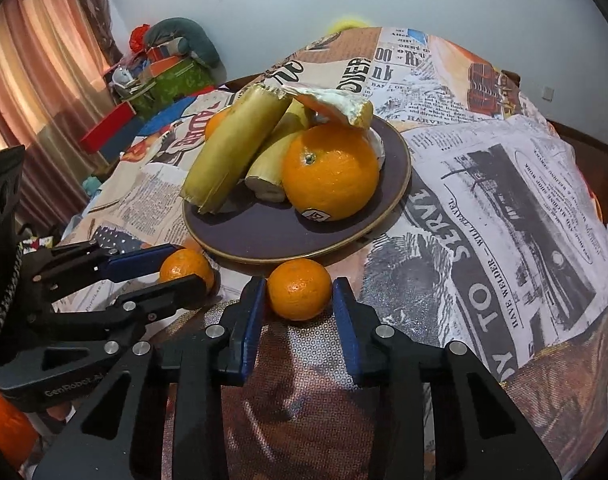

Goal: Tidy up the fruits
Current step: 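Grasp a small mandarin with the left tool while the right tool grasps another mandarin, then place the mandarin on the plate with the left tool while the right tool places its mandarin there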

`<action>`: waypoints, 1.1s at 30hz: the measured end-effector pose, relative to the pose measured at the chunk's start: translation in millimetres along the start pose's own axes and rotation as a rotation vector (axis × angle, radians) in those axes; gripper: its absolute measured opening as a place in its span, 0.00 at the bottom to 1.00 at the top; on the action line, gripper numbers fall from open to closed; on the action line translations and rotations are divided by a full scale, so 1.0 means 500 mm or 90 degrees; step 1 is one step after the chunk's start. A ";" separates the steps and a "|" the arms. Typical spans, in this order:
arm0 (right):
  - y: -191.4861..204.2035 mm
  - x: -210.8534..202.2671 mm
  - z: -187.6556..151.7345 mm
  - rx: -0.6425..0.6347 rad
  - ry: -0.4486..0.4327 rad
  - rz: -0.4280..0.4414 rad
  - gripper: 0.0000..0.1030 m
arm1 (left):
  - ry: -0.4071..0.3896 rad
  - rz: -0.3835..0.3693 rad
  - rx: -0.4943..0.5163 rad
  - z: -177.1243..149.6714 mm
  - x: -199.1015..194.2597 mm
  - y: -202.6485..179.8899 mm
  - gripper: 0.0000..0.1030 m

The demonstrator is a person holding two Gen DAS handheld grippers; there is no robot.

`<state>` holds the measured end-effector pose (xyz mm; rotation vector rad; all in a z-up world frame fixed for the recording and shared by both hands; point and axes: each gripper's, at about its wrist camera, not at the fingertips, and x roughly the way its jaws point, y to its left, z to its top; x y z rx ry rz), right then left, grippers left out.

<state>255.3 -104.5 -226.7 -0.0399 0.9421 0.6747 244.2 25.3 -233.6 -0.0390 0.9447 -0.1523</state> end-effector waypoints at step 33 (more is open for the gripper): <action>0.036 -0.039 0.074 -0.029 -0.075 0.000 0.30 | -0.079 0.032 -0.048 0.069 -0.075 0.105 0.35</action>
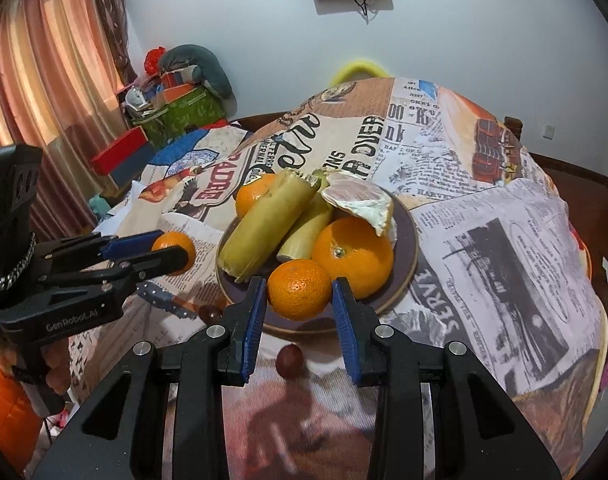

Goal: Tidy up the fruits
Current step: 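Place the mandarin on the plate with the left tool while the right tool places its mandarin there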

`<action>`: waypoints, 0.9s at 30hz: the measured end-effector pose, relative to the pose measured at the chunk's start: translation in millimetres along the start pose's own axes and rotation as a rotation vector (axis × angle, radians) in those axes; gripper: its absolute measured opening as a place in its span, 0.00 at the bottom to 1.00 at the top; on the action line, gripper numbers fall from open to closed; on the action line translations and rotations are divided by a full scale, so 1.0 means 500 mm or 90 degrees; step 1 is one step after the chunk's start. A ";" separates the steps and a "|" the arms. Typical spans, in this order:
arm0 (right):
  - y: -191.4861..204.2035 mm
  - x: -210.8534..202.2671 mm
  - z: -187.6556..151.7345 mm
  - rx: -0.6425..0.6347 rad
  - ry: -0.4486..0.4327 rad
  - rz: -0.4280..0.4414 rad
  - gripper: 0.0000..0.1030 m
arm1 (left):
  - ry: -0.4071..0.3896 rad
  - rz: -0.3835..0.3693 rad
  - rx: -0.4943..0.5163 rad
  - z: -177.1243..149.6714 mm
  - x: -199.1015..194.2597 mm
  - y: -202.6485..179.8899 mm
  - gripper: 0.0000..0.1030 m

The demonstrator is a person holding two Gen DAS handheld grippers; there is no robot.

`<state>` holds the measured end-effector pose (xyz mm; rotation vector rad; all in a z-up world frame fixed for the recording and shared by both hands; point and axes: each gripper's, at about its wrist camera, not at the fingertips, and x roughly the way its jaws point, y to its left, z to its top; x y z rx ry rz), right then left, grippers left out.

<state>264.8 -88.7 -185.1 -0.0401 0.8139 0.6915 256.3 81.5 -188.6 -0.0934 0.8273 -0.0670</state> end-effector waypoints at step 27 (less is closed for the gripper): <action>0.018 0.097 0.007 -0.032 0.068 0.019 0.31 | 0.038 -0.025 -0.013 0.054 0.110 0.050 0.35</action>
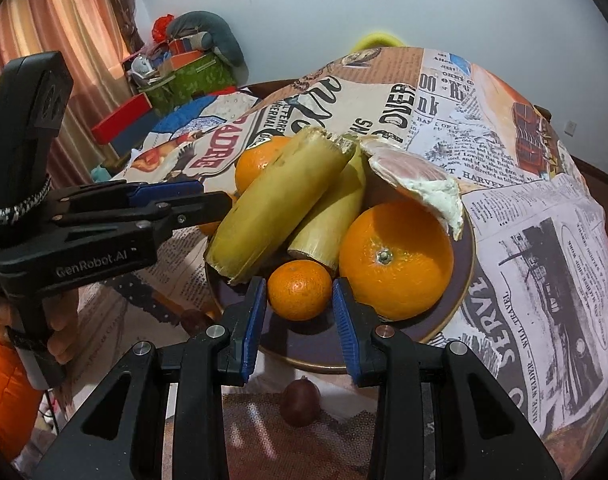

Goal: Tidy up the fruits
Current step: 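Place the mandarin on the plate with the left tool while the right tool places its mandarin there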

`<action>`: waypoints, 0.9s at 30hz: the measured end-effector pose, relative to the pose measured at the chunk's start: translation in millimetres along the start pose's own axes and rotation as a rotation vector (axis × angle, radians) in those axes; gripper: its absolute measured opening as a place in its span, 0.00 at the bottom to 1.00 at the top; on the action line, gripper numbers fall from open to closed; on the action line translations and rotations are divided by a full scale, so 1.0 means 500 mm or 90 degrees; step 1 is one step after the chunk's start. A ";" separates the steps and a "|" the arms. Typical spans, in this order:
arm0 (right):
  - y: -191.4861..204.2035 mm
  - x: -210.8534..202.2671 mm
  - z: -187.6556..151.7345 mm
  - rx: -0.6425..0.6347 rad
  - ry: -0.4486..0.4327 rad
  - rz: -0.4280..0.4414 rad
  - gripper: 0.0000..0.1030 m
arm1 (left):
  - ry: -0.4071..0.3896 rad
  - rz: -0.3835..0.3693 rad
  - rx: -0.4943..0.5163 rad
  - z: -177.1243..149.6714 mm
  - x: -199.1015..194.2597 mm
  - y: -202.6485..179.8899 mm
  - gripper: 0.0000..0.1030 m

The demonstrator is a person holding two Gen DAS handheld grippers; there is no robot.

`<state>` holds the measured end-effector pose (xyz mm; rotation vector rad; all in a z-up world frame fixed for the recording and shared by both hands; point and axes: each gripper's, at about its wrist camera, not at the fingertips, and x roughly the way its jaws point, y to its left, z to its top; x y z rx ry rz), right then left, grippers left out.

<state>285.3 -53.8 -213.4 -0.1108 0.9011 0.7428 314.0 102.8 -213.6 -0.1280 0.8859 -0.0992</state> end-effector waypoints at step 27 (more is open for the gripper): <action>0.006 -0.136 -0.016 0.014 -0.071 -0.040 0.35 | -0.034 0.018 0.030 -0.042 -0.157 -0.065 0.37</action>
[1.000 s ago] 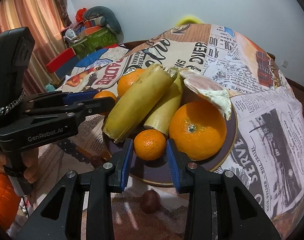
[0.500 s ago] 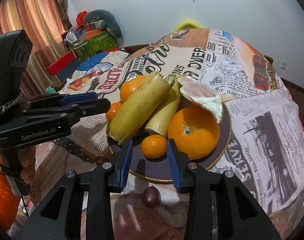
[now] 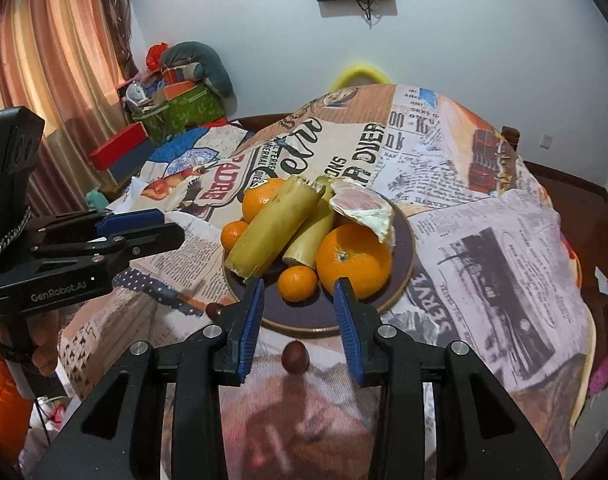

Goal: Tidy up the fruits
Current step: 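Place the mandarin on the plate with the left tool while the right tool places its mandarin there, then grasp a red date with the left tool while the right tool grasps another red date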

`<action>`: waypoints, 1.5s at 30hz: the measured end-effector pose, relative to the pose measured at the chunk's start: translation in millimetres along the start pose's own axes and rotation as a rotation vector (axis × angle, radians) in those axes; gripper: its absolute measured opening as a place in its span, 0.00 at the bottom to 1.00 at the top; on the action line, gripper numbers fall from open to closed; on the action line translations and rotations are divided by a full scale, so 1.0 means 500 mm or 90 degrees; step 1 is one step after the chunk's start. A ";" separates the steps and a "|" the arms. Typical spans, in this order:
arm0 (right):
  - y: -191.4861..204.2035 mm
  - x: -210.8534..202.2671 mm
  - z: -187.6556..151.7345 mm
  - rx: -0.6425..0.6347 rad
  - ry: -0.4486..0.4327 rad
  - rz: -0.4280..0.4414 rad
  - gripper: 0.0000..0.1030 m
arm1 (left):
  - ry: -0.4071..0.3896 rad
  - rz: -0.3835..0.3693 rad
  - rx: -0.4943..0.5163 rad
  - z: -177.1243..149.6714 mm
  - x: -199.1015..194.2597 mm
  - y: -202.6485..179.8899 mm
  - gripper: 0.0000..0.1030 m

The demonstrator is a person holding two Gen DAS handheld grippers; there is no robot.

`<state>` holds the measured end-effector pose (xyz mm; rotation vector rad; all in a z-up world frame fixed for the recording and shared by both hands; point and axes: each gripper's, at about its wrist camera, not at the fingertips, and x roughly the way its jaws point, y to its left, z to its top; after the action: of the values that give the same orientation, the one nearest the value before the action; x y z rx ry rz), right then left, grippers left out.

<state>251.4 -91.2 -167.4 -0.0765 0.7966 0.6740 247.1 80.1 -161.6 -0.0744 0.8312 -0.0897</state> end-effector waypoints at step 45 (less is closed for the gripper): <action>0.005 0.095 -0.089 -0.020 0.102 0.008 0.17 | 0.108 -0.001 0.016 -0.103 0.136 -0.027 0.25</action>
<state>245.5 -77.6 -231.1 -0.1559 0.9404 0.6983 253.8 57.9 -244.9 -0.0433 0.9994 -0.1088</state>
